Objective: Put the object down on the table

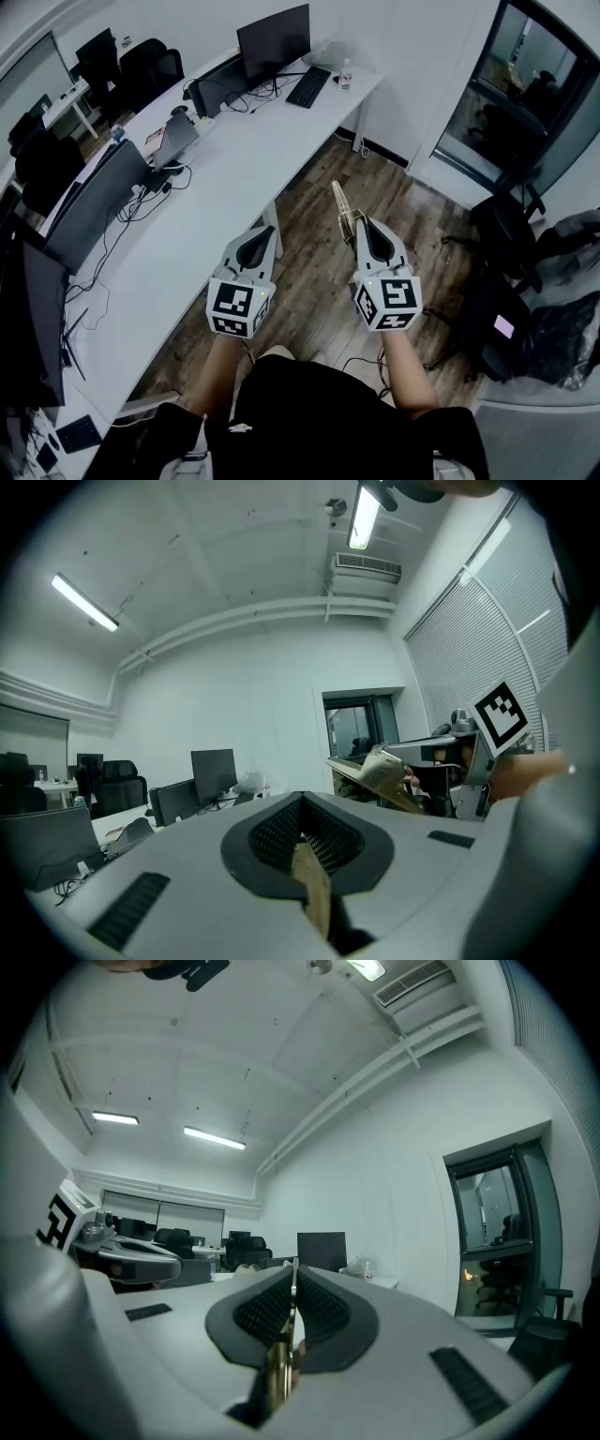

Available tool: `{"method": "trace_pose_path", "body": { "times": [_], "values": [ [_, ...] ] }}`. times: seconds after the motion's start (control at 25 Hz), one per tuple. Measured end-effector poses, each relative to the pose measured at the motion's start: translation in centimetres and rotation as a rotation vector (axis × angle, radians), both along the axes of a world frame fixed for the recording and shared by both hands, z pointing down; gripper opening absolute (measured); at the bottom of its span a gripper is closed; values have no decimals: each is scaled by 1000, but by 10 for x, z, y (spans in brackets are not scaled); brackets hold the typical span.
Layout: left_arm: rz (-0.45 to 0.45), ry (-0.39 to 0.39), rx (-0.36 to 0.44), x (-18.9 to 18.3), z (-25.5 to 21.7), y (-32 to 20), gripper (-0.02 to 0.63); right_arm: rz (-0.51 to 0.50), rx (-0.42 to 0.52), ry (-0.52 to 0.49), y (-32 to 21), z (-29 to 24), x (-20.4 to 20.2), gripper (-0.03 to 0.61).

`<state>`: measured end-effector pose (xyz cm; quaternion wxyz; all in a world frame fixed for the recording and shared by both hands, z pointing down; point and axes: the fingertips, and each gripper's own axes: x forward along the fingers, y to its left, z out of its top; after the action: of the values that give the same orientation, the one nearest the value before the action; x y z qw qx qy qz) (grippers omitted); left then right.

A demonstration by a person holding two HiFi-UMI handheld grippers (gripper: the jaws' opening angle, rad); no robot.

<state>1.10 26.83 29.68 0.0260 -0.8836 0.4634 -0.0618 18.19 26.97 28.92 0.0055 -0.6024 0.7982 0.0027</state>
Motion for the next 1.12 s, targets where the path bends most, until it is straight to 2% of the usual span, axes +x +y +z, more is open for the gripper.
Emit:
{"method": "trace_pose_path", "body": {
  "times": [0.24,0.52,0.8,1.12],
  "values": [
    [-20,-4,-8,7,4,5,14,-20,-12,-4,-1,5,8,26],
    [-44,9,-1,7,2,-13,14,-47,-16,10,-20,6,6,26],
    [-41,25,-9,13,6,-55,14,-46,-22,17,-57,11,12,26],
    [-33,16,-9,17,8,-124,14,-49,-30,22,-125,15,14,26]
  ]
}}
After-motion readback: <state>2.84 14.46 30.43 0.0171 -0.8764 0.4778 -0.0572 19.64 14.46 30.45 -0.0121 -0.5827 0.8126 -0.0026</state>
